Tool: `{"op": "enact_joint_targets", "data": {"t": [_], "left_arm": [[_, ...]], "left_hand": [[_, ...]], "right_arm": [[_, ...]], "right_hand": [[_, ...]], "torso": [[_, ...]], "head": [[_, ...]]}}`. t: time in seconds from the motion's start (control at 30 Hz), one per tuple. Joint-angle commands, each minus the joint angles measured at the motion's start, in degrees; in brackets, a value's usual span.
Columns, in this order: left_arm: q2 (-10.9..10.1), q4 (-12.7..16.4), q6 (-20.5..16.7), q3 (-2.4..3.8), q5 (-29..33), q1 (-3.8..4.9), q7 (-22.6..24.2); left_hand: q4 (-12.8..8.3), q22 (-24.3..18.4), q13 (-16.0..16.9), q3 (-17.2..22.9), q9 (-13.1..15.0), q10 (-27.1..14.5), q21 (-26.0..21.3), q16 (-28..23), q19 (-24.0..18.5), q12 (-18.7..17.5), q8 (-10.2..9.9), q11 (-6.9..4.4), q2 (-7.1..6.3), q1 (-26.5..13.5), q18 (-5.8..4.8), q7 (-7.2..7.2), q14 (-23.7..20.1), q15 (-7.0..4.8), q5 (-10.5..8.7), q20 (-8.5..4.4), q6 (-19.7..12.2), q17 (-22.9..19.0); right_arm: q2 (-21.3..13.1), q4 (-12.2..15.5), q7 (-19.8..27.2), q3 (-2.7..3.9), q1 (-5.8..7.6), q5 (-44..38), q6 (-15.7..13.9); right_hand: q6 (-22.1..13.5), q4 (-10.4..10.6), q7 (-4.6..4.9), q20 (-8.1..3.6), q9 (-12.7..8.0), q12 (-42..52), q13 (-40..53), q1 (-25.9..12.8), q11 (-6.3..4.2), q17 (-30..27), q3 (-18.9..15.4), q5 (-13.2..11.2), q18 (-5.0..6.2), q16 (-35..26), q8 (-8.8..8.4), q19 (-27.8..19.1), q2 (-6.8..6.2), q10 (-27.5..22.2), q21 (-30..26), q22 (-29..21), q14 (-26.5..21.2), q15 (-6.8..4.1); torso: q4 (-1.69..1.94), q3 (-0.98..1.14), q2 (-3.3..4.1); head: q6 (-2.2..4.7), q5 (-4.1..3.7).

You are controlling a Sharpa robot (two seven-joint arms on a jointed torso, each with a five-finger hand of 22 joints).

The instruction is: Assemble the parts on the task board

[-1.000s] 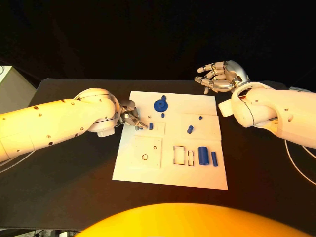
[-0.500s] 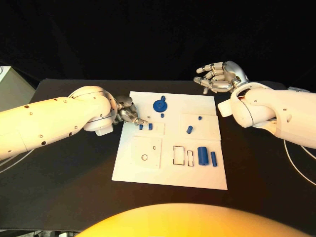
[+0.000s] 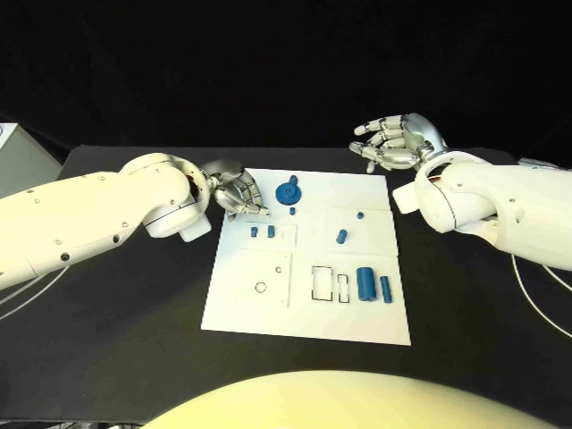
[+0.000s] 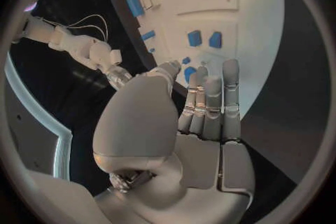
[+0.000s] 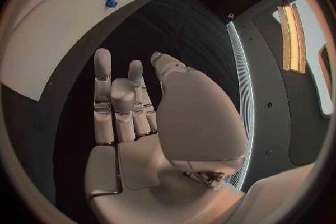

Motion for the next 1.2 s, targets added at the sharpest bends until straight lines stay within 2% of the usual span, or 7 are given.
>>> {"op": "enact_joint_targets", "data": {"t": [0.03, 0.17, 0.2, 0.23, 0.4, 0.67, 1.2], "left_arm": [[1.4, -0.6, -6.7, -0.24, 0.8, 0.00, 14.3], [3.4, -2.2, -9.9, -1.09, -4.3, -0.24, 20.3], [4.2, -3.0, -10.9, -1.40, -6.5, -0.44, 21.8], [4.6, -3.5, -11.5, -1.57, -8.0, -0.60, 22.7], [6.7, -6.3, -12.4, -2.10, -14.9, -1.27, 24.8], [10.2, -10.3, -8.9, -2.62, -24.8, -1.72, 23.2], [13.7, -13.8, -1.7, -2.79, -33.6, -1.79, 18.7]], "left_hand": [[-1.1, -1.8, -3.4, 4.8, -1.7, -1.1, -2.7, -3.2, -1.3, -3.2, -1.2, 0.57, -1.72, 3.1, 0.72, 0.23, -3.8, 0.54, -0.20, 0.50, -1.2, -4.1], [-3.9, -1.4, -6.8, 9.4, -3.5, -0.4, -2.3, -3.5, -1.1, -5.6, -2.1, 0.56, -3.34, 4.8, 0.68, 0.12, -4.2, 0.31, -0.48, 0.21, -0.6, -6.0], [-5.7, -0.3, -8.6, 11.3, -4.6, -0.2, -1.0, -3.4, -1.6, -7.1, -2.9, 0.65, -3.88, 4.9, 0.66, 0.19, -4.3, 0.30, -0.56, 0.09, 0.1, -6.8], [-6.5, 0.1, -9.4, 11.8, -5.1, -0.3, -0.6, -3.3, -1.9, -7.8, -3.2, 0.72, -4.09, 4.6, 0.70, 0.23, -4.3, 0.40, -0.64, 0.11, 0.5, -7.2], [-7.9, 1.0, -11.2, 12.5, -6.3, -0.5, 0.4, -2.7, -2.5, -9.3, -4.4, 0.84, -4.63, 3.1, 0.71, -0.22, -4.2, 0.54, -0.97, 0.28, 1.1, -7.9], [-9.7, 1.2, -12.9, 11.0, -7.8, -2.9, 0.5, -0.5, -2.5, -10.6, -6.2, 1.54, -5.13, 0.9, 0.68, -1.21, -3.9, 1.18, -1.27, 0.98, 1.4, -8.0], [-11.6, 1.8, -14.6, 10.0, -9.0, -4.5, 1.4, 3.5, -1.6, -10.9, -7.6, 1.09, -4.79, -0.2, 0.77, -2.53, -3.2, 0.80, -1.26, 0.93, 4.0, -8.4]], "right_arm": [[0.1, -0.2, 1.0, 0.01, -0.07, -0.2, 0.4], [0.3, -0.5, 1.1, 0.01, -0.13, -0.1, 0.5], [0.3, -0.6, 1.2, 0.01, -0.15, -0.1, 0.5], [0.3, -0.6, 1.2, 0.01, -0.17, -0.1, 0.5], [0.4, -0.6, 1.3, 0.01, -0.22, -0.1, 0.5], [0.4, -0.5, 1.2, 0.01, -0.25, -0.1, 0.4], [0.6, -0.3, 1.1, 0.01, -0.25, -0.1, 0.3]], "right_hand": [[-0.2, -0.2, -0.02, 0.07, 0.1, -0.3, -0.3, 0.1, -0.11, 0.0, 0.0, 0.3, 1.11, -0.4, 0.55, 0.3, 0.16, 0.2, -0.5, -0.2, -0.3, -0.15], [0.2, -0.3, -0.06, 0.07, 0.1, -0.8, -0.9, 0.3, -0.13, -0.4, 0.4, 0.2, 1.11, -0.9, 0.85, 0.2, 0.18, -0.2, -0.7, -0.3, -0.5, -0.16], [0.3, -0.3, -0.05, 0.07, 0.1, -1.1, -1.3, 0.4, -0.13, -0.5, 0.6, 0.2, 1.11, -1.0, 0.91, 0.2, 0.15, -0.3, -0.8, -0.3, -0.6, -0.15], [0.3, -0.2, -0.05, 0.07, 0.1, -1.2, -1.5, 0.4, -0.11, -0.4, 0.7, 0.2, 1.10, -1.0, 0.93, 0.2, 0.13, -0.4, -0.8, -0.4, -0.6, -0.15], [0.3, -0.2, -0.02, 0.08, 0.0, -1.7, -2.1, 0.4, -0.09, -0.5, 0.9, 0.2, 1.10, -1.2, 0.96, 0.2, 0.07, -0.4, -0.9, -0.4, -0.7, -0.13], [0.2, -0.2, 0.01, 0.09, 0.0, -2.1, -2.7, 0.4, -0.05, -0.6, 1.1, 0.2, 1.09, -1.4, 0.96, 0.2, -0.05, -0.4, -1.0, -0.5, -0.7, -0.11], [0.1, -0.1, 0.04, 0.10, 0.0, -2.3, -3.0, 0.3, -0.02, -0.7, 1.1, 0.2, 1.09, -1.6, 0.92, 0.3, -0.11, -0.4, -1.1, -0.5, -0.8, -0.09]], "torso": [[0.03, -0.01, 0.01], [-0.01, 0.01, 0.09], [-0.02, 0.03, 0.10], [-0.02, 0.06, 0.10], [0.01, 0.09, 0.07], [-0.09, 0.04, 0.13], [-0.02, 0.04, 0.10]], "head": [[0.48, -0.22], [0.87, -0.38], [1.08, -0.49], [1.11, -0.51], [1.38, -0.66], [1.61, -0.78], [1.38, -1.07]]}}
